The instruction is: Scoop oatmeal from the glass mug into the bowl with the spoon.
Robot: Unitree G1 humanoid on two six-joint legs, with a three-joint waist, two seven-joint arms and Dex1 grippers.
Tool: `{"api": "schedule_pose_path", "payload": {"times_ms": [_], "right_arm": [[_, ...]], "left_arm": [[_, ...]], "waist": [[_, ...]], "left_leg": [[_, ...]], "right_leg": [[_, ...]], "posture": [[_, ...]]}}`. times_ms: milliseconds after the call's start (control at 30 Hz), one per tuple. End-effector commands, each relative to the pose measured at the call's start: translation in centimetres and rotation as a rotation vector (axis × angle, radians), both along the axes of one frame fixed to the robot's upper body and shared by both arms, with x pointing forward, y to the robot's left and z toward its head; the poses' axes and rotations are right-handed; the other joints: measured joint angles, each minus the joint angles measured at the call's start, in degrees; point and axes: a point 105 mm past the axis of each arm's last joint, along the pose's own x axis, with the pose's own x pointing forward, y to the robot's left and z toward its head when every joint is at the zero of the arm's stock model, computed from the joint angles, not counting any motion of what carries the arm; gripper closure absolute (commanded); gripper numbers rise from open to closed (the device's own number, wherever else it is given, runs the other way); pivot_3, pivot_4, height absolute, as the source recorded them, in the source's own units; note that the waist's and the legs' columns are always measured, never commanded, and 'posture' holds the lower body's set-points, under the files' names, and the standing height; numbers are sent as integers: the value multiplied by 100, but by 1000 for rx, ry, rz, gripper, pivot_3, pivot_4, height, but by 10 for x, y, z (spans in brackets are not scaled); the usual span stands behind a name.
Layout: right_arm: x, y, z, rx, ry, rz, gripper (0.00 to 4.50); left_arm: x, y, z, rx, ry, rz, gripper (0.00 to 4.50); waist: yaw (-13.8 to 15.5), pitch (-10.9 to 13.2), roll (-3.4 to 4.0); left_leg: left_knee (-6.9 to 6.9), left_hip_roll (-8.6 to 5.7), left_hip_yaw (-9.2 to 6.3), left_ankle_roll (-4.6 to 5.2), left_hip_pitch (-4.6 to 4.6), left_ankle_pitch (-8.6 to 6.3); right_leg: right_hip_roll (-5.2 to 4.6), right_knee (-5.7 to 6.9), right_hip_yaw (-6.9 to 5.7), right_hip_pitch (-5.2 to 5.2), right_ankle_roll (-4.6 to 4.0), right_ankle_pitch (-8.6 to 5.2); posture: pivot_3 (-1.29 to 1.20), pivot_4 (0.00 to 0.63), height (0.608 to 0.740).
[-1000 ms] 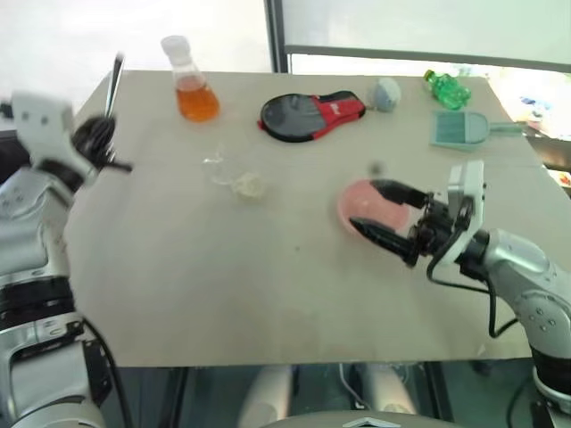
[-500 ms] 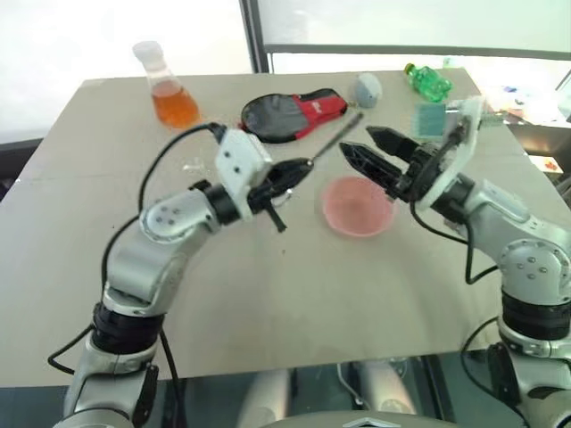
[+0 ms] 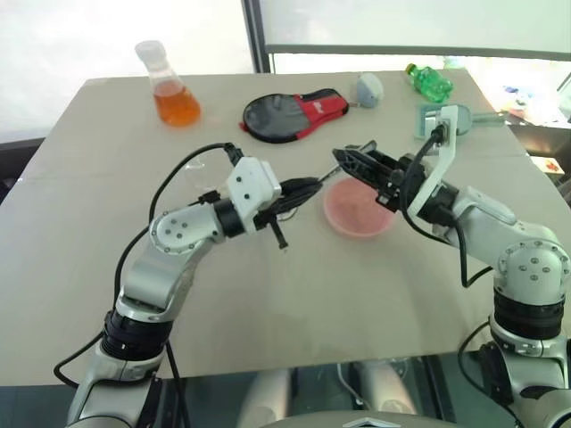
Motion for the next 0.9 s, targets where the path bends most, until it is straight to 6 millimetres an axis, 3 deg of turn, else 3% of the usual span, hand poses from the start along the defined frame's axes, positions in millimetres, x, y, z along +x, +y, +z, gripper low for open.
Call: {"api": "schedule_pose_path", "payload": {"times_ms": [33, 67, 100, 300, 333, 400, 467, 500, 567, 600, 733, 833, 900], "right_arm": [[-7, -2, 10, 11, -45, 9, 3734], [-6, -3, 9, 7, -42, 0, 4339], [-5, -3, 8, 4, -40, -7, 4464], [-1, -4, 6, 0, -26, -30, 4464], [-1, -4, 6, 1, -24, -34, 4500], [1, -7, 6, 7, -20, -47, 4500], [3, -10, 6, 9, -17, -61, 4500], [5, -14, 3, 1, -13, -79, 4500], [11, -25, -3, -21, -2, -122, 4500], [13, -29, -5, -30, 0, -135, 4500], [24, -46, -11, -45, 8, -208, 4500], [27, -50, -7, -26, -2, -229, 4500], [28, -50, -5, -18, -7, -230, 4500]], "left_arm": [[-1, 0, 5, -16, -31, -2, 4500], [-1, 0, 4, -16, -30, -4, 4500], [-1, -1, 4, -18, -28, -6, 4500], [1, 4, 3, -31, -29, 9, 4500], [3, 7, 6, -48, -39, 31, 3797], [3, 13, 15, -128, -30, 70, 3115], [2, 21, 26, -236, -19, 105, 2095], [7, 41, 33, -310, -53, 211, 2095], [10, 86, 28, -331, -135, 452, 2095], [9, 99, 24, -328, -152, 525, 2095], [7, 181, -16, -395, -78, 952, 2095], [14, 205, -35, -394, -11, 1017, 2095], [22, 198, -44, -317, 19, 936, 2095]], "waist": [[0, 0, 0], [-1, 1, 1], [-1, 0, 1], [0, 1, 1], [1, 0, 1], [-1, 1, 1], [-1, 1, 1], [-4, 1, 1], [-25, 0, 1], [-26, -1, 4], [13, -1, 3], [59, -1, 3], [112, -1, 3]], "left_leg": [[0, 0, 0, 0, 0, 0], [0, 0, 0, 0, 0, 0], [0, 1, 0, 0, 0, 0], [0, 1, -1, 0, 0, 0], [0, 1, -1, 0, 0, 0], [0, 1, -1, 0, 0, 0], [0, 3, -1, 0, 0, 0], [1, 3, -2, 0, 0, 0], [0, 6, 0, 0, 0, 0], [0, 8, 4, 0, 4, 0], [-1, 5, 9, 1, 6, 0], [0, 4, 0, 2, 6, -1], [5, 0, -13, 1, 6, -1]], "right_leg": [[0, 0, 0, 0, 0, 0], [0, 0, 0, 0, 0, 0], [1, 0, 0, 0, 0, 0], [1, 0, 0, 0, 0, 0], [1, 0, 0, 0, 0, 0], [0, 0, 0, 0, 0, 0], [0, 0, 0, 0, 0, 0], [0, 0, -1, 0, 0, 0], [0, -3, 1, 0, 0, 0], [1, -4, 6, 0, 0, 0], [0, -1, 14, -2, 0, 0], [1, 4, 5, 0, 2, 1], [1, 6, -13, 8, 3, 2]], "posture": [[0, 150, 740], [0, 150, 740], [0, 150, 740], [0, 150, 740], [0, 150, 740], [0, 150, 740], [0, 150, 740], [0, 150, 740], [0, 150, 740], [0, 150, 740], [0, 150, 740], [0, 150, 740], [0, 150, 740]]}}
